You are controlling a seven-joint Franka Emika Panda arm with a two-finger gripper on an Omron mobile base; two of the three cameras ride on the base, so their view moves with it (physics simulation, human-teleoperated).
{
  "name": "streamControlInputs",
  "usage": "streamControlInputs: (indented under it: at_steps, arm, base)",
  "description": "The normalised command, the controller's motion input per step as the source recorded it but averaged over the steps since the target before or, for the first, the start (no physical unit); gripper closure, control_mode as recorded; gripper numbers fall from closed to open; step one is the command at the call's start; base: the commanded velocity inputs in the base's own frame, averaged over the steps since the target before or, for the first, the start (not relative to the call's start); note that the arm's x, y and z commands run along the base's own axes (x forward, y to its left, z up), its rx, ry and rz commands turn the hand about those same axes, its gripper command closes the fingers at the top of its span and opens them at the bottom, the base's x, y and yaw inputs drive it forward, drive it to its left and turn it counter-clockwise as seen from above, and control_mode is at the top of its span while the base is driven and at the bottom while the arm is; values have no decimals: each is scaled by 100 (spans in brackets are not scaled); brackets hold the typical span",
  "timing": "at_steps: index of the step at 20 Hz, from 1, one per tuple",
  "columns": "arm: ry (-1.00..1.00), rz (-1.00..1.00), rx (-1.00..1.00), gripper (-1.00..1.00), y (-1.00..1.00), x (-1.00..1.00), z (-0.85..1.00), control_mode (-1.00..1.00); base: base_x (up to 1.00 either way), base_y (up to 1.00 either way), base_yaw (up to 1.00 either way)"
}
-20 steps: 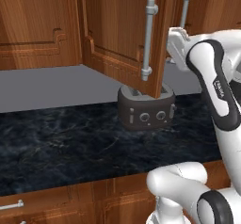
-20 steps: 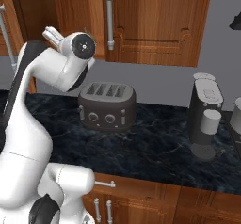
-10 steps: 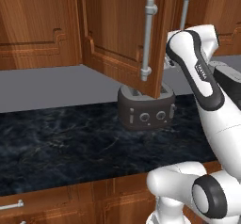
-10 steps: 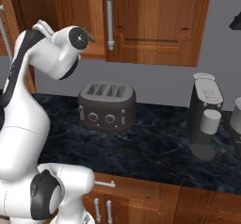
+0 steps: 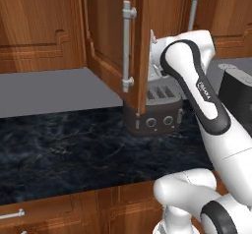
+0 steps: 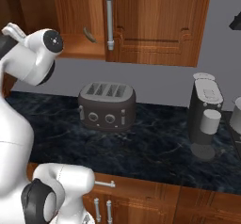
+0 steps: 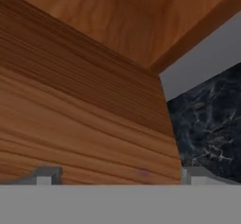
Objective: Open the cabinet and move the ladle to the pot. Then close the cabinet.
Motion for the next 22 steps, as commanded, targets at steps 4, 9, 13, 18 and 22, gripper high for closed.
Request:
streamControlInputs:
  at_steps: [4,9,13,18,22]
  arm:
    - [0,9,0,-100,62,-47,0,-100]
    - [0,-2,-1,-100,-21,4,18,-100]
    - [-2,-18,-13,-100,-95,33,28,-100]
    - [-6,-22,-22,-100,-100,19,19,-100]
    - [-10,-22,-24,-100,-100,0,3,-100]
  base:
    - [0,0,0]
    - [0,0,0]
    - [0,0,0]
    - [0,0,0]
    - [0,0,0]
